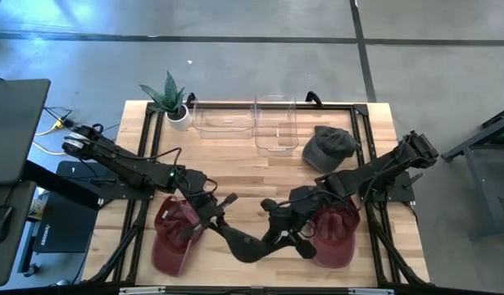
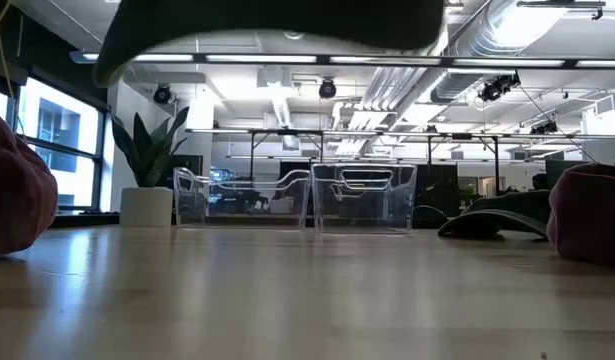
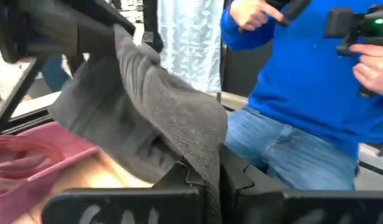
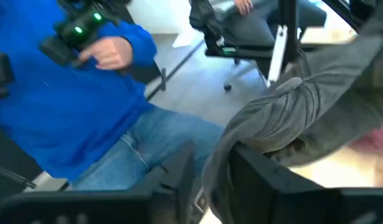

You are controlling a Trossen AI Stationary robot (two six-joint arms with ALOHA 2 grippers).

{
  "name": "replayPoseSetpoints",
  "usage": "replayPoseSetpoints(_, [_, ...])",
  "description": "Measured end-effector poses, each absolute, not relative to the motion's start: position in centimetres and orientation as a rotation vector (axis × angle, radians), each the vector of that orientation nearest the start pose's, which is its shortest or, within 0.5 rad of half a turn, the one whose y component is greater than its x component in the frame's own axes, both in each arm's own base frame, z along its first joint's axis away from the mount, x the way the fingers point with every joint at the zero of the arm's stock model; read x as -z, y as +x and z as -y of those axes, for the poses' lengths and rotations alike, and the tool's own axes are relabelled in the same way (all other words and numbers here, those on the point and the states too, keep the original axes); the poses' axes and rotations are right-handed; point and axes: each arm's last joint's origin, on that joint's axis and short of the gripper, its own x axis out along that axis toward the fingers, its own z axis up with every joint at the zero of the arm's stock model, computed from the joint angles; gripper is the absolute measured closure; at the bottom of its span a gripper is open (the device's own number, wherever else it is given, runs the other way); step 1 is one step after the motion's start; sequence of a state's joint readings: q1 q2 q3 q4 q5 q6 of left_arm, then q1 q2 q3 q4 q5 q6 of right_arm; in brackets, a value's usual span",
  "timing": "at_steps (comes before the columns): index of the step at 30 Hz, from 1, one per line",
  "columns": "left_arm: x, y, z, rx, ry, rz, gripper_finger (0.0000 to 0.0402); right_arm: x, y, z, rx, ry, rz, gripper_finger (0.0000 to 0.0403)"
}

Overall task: Pick & Place hat
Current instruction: Put the bottom black cap into the right transparent bin

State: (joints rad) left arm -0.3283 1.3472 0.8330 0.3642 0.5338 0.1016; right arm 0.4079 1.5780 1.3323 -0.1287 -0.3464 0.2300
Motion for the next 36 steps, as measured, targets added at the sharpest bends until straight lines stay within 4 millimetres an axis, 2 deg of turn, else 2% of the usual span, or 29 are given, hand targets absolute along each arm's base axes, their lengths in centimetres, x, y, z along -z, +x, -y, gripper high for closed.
replayPoseSetpoints(7, [-28.2,27.6,10.9,0.840,0.085,-0.074,0.0400,-32.0,33.3,-14.6,-0.544,0.108,-0.517,0.0187])
replayPoseSetpoints(11, [-28.3,27.7,10.9,0.838,0.093,-0.062,0.0400,-30.4,34.1,-14.4,-0.496,0.060,-0.569,0.0154])
replayPoseSetpoints(17, [-28.4,27.5,10.8,0.835,0.093,-0.063,0.0400,-28.8,35.5,-13.7,-0.542,0.043,-0.594,0.0149])
replayPoseSetpoints(25, [-29.6,25.8,10.2,0.814,0.134,-0.082,0.0400,-26.1,38.4,-13.3,-0.806,0.037,-0.503,0.0152])
replayPoseSetpoints(30, [-30.4,24.3,9.7,0.816,0.131,-0.124,0.0400,-25.9,39.6,-13.1,-1.016,0.073,-0.370,0.0153])
replayPoseSetpoints(36, [-30.6,23.2,9.3,0.820,0.123,-0.177,0.0399,-26.8,39.0,-13.3,-1.169,0.139,-0.359,0.0160])
